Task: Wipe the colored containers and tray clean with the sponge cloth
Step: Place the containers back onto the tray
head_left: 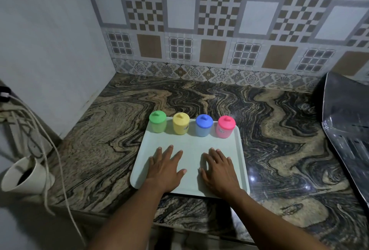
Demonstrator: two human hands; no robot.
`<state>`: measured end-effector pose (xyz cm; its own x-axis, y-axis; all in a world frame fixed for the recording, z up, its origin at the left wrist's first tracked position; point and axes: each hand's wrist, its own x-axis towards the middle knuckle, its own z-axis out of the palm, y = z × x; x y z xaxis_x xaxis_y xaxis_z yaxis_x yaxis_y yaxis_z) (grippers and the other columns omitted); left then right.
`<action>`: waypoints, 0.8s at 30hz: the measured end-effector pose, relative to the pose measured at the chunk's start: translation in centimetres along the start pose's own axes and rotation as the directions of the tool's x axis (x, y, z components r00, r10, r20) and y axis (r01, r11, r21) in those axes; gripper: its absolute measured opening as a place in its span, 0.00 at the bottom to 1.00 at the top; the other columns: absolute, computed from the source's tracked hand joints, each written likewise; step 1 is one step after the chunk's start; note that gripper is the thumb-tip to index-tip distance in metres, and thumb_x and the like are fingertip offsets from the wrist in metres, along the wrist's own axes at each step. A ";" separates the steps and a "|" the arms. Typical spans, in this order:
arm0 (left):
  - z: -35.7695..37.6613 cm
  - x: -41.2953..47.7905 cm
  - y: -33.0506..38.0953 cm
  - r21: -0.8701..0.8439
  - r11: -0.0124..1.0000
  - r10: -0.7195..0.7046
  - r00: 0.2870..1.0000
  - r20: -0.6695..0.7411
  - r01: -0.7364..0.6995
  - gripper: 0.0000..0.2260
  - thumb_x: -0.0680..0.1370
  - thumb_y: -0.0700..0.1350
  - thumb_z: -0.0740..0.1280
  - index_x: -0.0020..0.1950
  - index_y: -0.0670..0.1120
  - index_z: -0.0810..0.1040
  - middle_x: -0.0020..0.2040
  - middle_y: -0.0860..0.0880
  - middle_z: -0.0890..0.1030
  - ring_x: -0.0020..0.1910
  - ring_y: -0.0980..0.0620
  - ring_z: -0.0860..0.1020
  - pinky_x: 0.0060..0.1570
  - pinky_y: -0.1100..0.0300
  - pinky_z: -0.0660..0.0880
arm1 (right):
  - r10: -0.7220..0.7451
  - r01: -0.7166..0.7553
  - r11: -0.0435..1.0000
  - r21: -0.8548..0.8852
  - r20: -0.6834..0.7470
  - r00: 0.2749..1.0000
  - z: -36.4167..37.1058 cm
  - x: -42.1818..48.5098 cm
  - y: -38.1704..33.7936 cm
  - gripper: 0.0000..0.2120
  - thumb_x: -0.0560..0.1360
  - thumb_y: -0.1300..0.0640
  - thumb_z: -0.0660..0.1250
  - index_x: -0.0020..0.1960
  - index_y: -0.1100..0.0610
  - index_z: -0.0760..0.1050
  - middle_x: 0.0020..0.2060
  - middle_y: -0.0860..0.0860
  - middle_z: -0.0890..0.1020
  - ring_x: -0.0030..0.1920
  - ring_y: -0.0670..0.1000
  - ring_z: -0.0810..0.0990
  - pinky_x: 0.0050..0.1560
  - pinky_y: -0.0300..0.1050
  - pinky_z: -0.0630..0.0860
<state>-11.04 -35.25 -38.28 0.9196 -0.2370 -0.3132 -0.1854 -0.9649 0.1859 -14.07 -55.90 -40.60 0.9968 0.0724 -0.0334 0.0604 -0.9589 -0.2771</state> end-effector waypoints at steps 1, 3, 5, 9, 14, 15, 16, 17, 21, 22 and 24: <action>0.0 0.1 0.0 0.006 1.000 0.000 1.000 0.007 0.000 0.31 0.80 0.64 0.55 0.80 0.60 0.48 0.82 0.51 0.44 0.79 0.38 0.42 0.75 0.36 0.49 | -0.001 0.001 1.000 -0.011 0.006 1.000 0.0 0.1 0.0 0.30 0.78 0.40 0.56 0.76 0.52 0.65 0.78 0.54 0.63 0.79 0.59 0.58 0.74 0.62 0.59; -0.2 0.4 0.1 0.012 1.000 0.003 1.000 0.014 -0.003 0.31 0.80 0.64 0.55 0.80 0.60 0.49 0.82 0.51 0.44 0.79 0.38 0.42 0.75 0.35 0.49 | 0.009 -0.008 1.000 -0.025 0.033 0.999 -0.1 0.3 -0.1 0.29 0.79 0.40 0.55 0.77 0.51 0.63 0.79 0.54 0.61 0.79 0.58 0.56 0.75 0.62 0.57; -0.5 0.7 0.0 0.012 1.000 0.006 1.000 0.018 -0.006 0.31 0.80 0.64 0.55 0.80 0.60 0.49 0.82 0.51 0.44 0.79 0.38 0.42 0.75 0.35 0.49 | 0.016 -0.014 0.999 -0.031 0.039 0.999 -0.2 0.6 -0.2 0.29 0.79 0.40 0.55 0.77 0.51 0.62 0.79 0.53 0.60 0.79 0.58 0.56 0.75 0.61 0.57; -0.9 1.5 -0.4 0.006 1.000 0.009 1.000 0.027 -0.009 0.30 0.80 0.64 0.56 0.80 0.60 0.50 0.82 0.52 0.45 0.79 0.39 0.42 0.75 0.35 0.50 | 0.029 -0.027 0.999 -0.039 0.056 0.998 -0.4 1.4 -0.5 0.28 0.80 0.41 0.56 0.76 0.51 0.62 0.79 0.53 0.59 0.79 0.58 0.55 0.75 0.61 0.56; -1.6 2.7 -0.8 0.000 1.000 0.019 0.999 0.027 -0.019 0.30 0.80 0.64 0.56 0.80 0.60 0.50 0.82 0.52 0.45 0.80 0.39 0.43 0.75 0.35 0.50 | 0.047 -0.044 0.998 -0.041 0.066 0.997 -0.6 2.8 -0.8 0.28 0.79 0.41 0.56 0.76 0.51 0.62 0.79 0.53 0.60 0.79 0.57 0.55 0.74 0.60 0.57; -1.8 3.0 -0.9 -0.001 1.000 0.020 0.999 0.029 -0.020 0.30 0.80 0.64 0.56 0.80 0.60 0.50 0.82 0.52 0.45 0.80 0.39 0.43 0.75 0.36 0.50 | 0.053 -0.050 0.998 -0.038 0.071 0.996 -0.6 3.2 -0.9 0.28 0.79 0.41 0.56 0.76 0.51 0.62 0.79 0.53 0.60 0.79 0.57 0.55 0.74 0.60 0.57; -1.9 3.4 -1.0 -0.005 1.000 0.022 0.999 0.034 -0.022 0.31 0.80 0.64 0.57 0.80 0.61 0.50 0.82 0.52 0.45 0.80 0.39 0.43 0.75 0.36 0.50 | 0.060 -0.057 0.998 -0.037 0.075 0.995 -0.5 3.6 -0.9 0.28 0.79 0.41 0.56 0.76 0.51 0.62 0.79 0.53 0.60 0.79 0.57 0.55 0.74 0.61 0.57; -2.1 3.8 -1.2 -0.005 1.000 0.023 0.999 0.038 -0.023 0.31 0.80 0.64 0.57 0.80 0.61 0.50 0.82 0.52 0.45 0.80 0.39 0.43 0.75 0.36 0.50 | 0.065 -0.062 0.997 -0.039 0.081 0.995 -0.5 3.9 -0.9 0.28 0.79 0.41 0.56 0.76 0.51 0.62 0.79 0.52 0.60 0.79 0.57 0.55 0.74 0.61 0.58; -2.8 5.3 -1.7 0.014 0.999 0.035 0.997 0.063 -0.036 0.31 0.79 0.65 0.57 0.80 0.61 0.49 0.82 0.52 0.45 0.80 0.39 0.43 0.75 0.36 0.51 | 0.083 -0.080 0.996 -0.032 0.101 0.991 -0.6 5.2 -1.0 0.28 0.79 0.42 0.57 0.76 0.51 0.62 0.79 0.53 0.59 0.79 0.58 0.54 0.74 0.62 0.57; -3.0 5.9 -1.9 0.017 0.999 0.042 0.997 0.072 -0.043 0.32 0.79 0.65 0.57 0.80 0.61 0.49 0.82 0.52 0.44 0.80 0.39 0.43 0.75 0.35 0.51 | 0.092 -0.089 0.996 -0.028 0.105 0.990 -0.6 5.8 -1.0 0.28 0.79 0.42 0.57 0.76 0.51 0.61 0.79 0.53 0.58 0.80 0.58 0.53 0.74 0.62 0.57; -3.6 6.9 -2.2 0.028 0.998 0.054 0.994 0.093 -0.056 0.32 0.79 0.65 0.57 0.80 0.61 0.48 0.82 0.52 0.44 0.80 0.39 0.43 0.75 0.36 0.51 | 0.106 -0.103 0.994 -0.025 0.111 0.988 -0.7 6.8 -1.2 0.28 0.80 0.43 0.57 0.76 0.52 0.61 0.80 0.53 0.57 0.80 0.58 0.53 0.75 0.62 0.56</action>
<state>-3.09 -34.35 -37.52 0.8722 -0.2979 -0.3880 -0.2465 -0.9528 0.1774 -7.35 -54.42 -39.84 0.9857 0.0007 -0.1686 -0.0417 -0.9679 -0.2478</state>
